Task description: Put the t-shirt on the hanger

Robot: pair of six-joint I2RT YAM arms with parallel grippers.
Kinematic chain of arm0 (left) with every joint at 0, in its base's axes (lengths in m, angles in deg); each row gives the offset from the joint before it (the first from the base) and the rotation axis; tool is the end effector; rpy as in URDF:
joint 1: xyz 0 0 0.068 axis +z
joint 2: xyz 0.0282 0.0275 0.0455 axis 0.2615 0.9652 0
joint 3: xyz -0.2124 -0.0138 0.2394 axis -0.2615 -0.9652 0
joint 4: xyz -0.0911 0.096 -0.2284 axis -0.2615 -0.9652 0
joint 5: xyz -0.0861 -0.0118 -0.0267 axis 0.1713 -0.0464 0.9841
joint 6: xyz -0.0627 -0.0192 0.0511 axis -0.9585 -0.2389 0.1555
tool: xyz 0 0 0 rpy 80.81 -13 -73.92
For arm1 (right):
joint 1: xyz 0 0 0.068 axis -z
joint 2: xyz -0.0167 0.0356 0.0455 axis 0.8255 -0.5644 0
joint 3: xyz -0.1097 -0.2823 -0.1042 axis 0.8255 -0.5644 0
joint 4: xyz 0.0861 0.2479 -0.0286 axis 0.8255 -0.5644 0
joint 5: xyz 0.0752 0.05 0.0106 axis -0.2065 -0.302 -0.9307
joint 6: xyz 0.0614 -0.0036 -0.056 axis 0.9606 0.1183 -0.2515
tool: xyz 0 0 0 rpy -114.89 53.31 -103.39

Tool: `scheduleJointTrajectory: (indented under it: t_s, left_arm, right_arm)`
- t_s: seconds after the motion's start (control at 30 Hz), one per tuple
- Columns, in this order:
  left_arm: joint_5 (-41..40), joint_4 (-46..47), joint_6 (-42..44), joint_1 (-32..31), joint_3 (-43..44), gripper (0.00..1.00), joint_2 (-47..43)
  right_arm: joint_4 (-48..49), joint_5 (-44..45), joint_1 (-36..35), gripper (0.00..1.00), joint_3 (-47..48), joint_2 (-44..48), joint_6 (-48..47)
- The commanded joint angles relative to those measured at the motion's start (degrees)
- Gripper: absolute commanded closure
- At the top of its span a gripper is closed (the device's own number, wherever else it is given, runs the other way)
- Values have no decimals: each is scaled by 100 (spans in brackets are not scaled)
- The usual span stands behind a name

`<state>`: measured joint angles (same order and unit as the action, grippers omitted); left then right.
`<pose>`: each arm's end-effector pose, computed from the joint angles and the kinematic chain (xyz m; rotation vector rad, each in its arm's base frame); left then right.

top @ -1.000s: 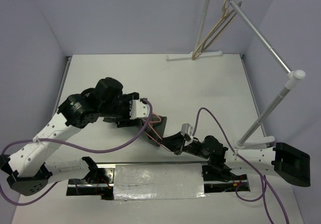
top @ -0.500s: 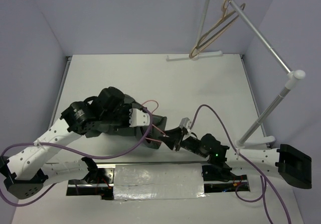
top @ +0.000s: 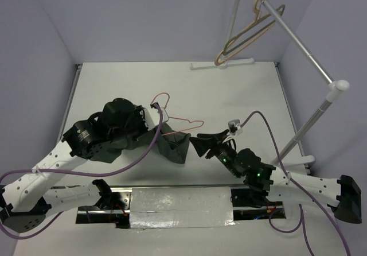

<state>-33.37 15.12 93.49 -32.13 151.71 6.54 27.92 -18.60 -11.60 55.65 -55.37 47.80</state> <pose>0.1381 -0.1410 0.4242 1.1456 1.7561 -0.1870 0.0921 0.1319 0.2858 -0.0846 1.5489 1.0112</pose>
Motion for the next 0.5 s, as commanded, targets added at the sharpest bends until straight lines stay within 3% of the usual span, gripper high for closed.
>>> scheduleJointTrajectory:
  t_s: [0.0,0.23,0.47]
  left_arm:
    - [-191,622,-561,18,11,100,-179]
    - [-208,940,-860,18,-192,100,-321]
    - [-146,1036,-851,18,-393,100,-417]
  right_arm:
    - [-279,551,-43,43,380,-441,776]
    - [-192,719,-35,43,951,-2065,1444]
    - [-209,869,-43,46,1321,-3051,1893]
